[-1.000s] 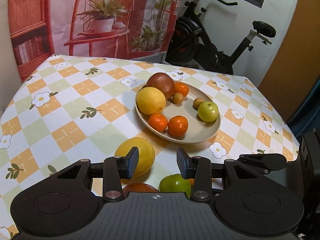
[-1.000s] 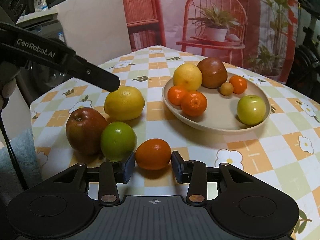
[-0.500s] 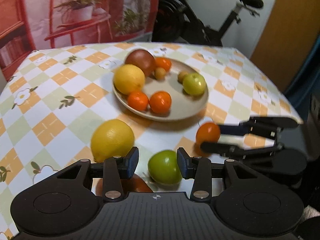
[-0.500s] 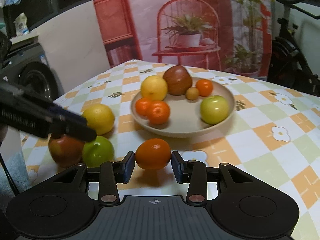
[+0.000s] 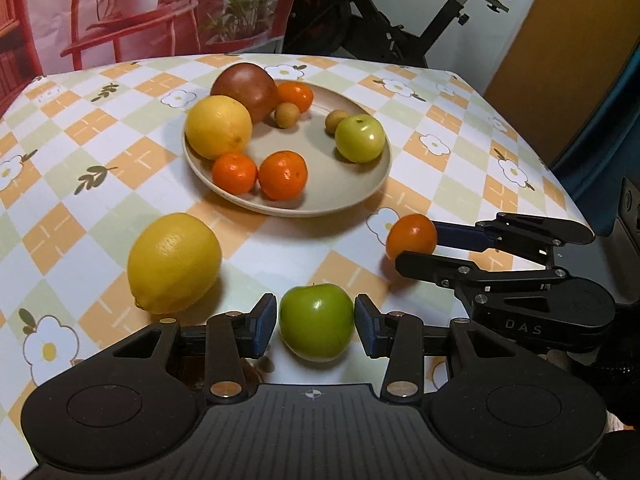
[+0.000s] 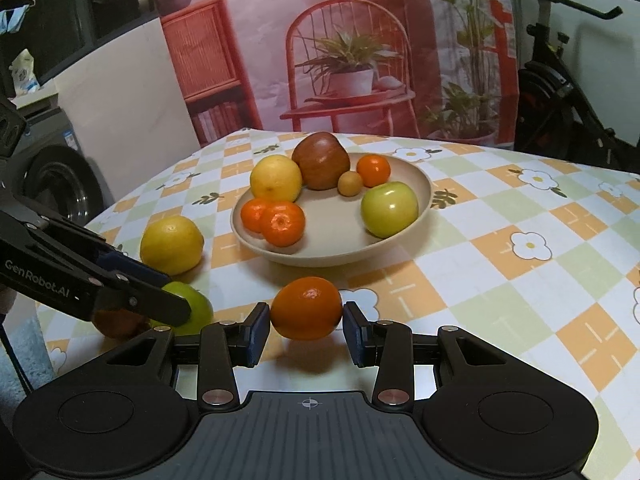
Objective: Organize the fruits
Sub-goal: 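Close the right gripper on the orange while the left grasps the green apple, then carry the orange with the right gripper while the left carries the green apple over the plate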
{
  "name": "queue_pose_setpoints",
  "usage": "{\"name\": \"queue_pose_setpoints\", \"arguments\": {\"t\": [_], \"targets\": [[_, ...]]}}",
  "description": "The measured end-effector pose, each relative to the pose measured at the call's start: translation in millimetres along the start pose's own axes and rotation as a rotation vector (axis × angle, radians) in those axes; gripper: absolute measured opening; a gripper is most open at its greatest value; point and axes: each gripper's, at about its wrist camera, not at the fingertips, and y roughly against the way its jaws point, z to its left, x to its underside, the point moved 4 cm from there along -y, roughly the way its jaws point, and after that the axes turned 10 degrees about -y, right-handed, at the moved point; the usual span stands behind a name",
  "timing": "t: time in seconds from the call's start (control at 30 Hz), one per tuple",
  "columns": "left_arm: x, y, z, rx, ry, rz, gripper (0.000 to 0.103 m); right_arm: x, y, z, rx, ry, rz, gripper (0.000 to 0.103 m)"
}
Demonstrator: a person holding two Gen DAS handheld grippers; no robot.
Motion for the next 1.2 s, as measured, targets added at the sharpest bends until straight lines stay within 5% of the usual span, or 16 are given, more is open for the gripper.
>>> {"name": "queue_pose_setpoints", "arguments": {"t": [0.63,1.2], "targets": [[-33,15,9,-0.046,0.012,-0.125,0.044,-3,13,-23,-0.030,-0.112,-0.045,0.037],[-101,-20,16,-0.094,-0.025,-0.176,0.044,-46,-3,-36,0.017,-0.016,-0.075,0.036]]}}
